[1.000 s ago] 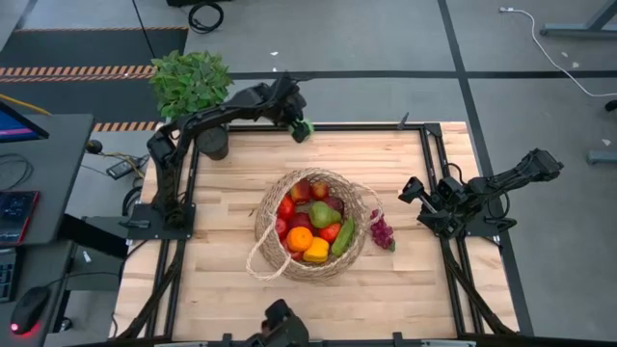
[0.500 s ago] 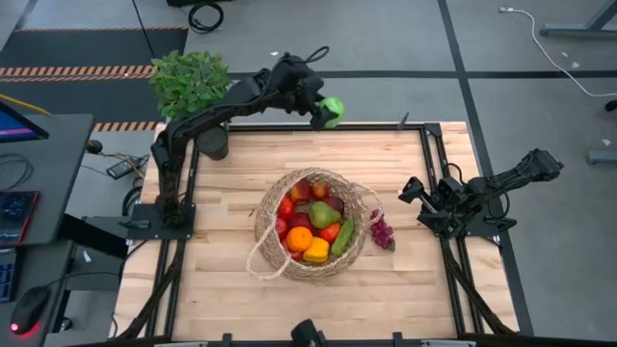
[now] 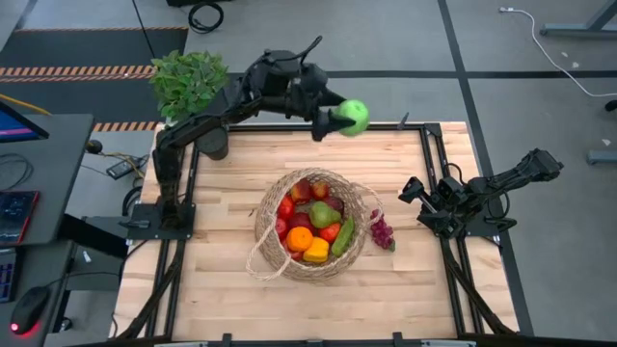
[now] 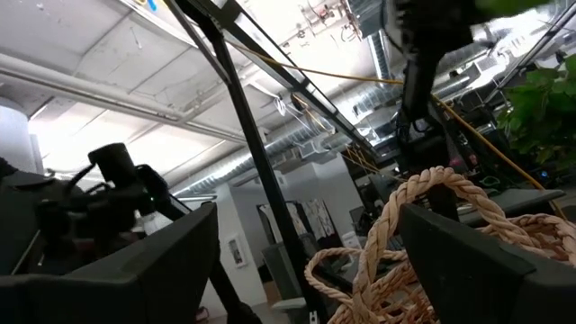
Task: Build produce basket
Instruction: Put the green apple into the woven basket
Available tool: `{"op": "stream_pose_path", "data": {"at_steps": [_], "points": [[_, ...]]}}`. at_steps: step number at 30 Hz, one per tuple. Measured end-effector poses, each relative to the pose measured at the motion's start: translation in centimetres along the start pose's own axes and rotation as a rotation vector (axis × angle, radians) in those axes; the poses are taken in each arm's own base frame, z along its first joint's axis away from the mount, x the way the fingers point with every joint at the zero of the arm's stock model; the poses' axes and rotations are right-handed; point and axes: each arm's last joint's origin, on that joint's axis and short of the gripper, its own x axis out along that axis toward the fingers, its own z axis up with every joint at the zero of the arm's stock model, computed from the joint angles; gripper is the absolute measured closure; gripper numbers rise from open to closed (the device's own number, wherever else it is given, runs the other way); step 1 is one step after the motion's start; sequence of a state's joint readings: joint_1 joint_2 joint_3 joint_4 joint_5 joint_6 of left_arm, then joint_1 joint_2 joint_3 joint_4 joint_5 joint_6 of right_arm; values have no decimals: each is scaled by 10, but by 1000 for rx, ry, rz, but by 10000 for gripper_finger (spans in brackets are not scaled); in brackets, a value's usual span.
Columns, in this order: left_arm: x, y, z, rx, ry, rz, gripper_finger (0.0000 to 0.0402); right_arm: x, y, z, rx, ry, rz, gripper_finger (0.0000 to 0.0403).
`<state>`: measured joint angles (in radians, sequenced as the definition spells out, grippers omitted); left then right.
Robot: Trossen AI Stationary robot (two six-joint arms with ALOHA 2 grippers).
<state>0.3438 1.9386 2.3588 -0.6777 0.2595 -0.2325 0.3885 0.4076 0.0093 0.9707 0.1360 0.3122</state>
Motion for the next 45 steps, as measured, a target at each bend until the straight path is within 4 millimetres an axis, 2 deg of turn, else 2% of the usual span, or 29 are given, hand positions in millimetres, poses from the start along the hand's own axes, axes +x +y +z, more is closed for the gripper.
{"op": "stream_pose_path", "data": {"at_steps": [4, 11, 15, 18, 25, 35, 41, 45], "points": [[-13, -24, 6, 43, -45, -131, 42, 0, 0, 0, 0, 0, 0, 54], [-41, -52, 15, 116, -73, -269, 42, 0, 0, 0, 0, 0, 0, 54], [-64, -67, 26, 120, -130, -361, 42, 0, 0, 0, 0, 0, 0, 54], [-78, -73, 33, 102, -169, -416, 42, 0, 0, 0, 0, -1, 0, 54], [-96, -78, 40, 72, -211, -451, 42, 0, 0, 0, 0, 0, 0, 54], [-96, -79, 39, 80, -206, -454, 42, 0, 0, 0, 0, 0, 0, 54], [-90, -81, 29, 190, -146, -398, 42, 0, 0, 0, 0, 0, 0, 54], [-83, -92, 14, 333, -64, -418, 42, 0, 0, 0, 0, 0, 0, 54]]}}
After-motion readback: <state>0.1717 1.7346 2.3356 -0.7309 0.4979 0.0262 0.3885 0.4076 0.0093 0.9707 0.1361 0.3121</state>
